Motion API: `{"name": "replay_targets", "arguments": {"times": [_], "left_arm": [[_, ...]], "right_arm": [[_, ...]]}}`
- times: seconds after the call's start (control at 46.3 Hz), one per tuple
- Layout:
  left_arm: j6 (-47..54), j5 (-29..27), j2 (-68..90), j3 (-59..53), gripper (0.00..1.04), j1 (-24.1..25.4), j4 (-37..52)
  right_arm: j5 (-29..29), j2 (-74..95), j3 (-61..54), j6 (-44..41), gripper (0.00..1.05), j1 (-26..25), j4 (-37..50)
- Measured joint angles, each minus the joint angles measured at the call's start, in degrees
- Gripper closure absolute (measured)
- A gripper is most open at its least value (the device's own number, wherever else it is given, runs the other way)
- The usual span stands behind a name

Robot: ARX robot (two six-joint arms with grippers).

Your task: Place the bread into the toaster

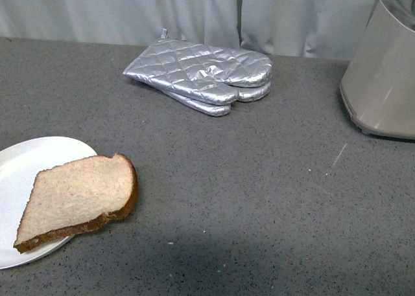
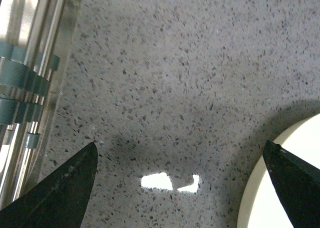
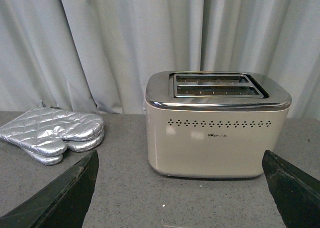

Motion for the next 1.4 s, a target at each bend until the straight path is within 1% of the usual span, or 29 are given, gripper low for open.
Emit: {"name": "replay_targets", "arguments": {"times": [0.453,0.734,0.863,1.058,1.23,1.36,1.403], "left_arm": [[5.6,1.1,0.2,-1.4,0.07,-0.5,-4.9],[8.3,4.1,-0.9,-2.3,0.07,-2.2,-9.6],[9.4,4.0,-1.0,-2.4,0.07,-2.7,-10.5],[14.0,3.0,-1.2,-2.5,0.07,-3.2,-14.1],[15.8,3.3,-1.6,-2.7,0.07,-3.8,-16.6],[16.5,3.2,-1.6,-3.2,0.07,-4.2,-16.4],[16.6,3.1,-1.6,-3.3,0.1,-4.3,-16.2]], "right_arm": [[0.0,0.0,0.0,0.0,0.09,0.0,0.0],[0.0,0.0,0.0,0.0,0.09,0.0,0.0],[0.0,0.0,0.0,0.0,0.09,0.0,0.0],[0.0,0.0,0.0,0.0,0.09,0.0,0.0],[0.0,0.0,0.0,0.0,0.09,0.0,0.0],[0.0,0.0,0.0,0.0,0.09,0.0,0.0],[0.0,0.0,0.0,0.0,0.09,0.0,0.0]]}}
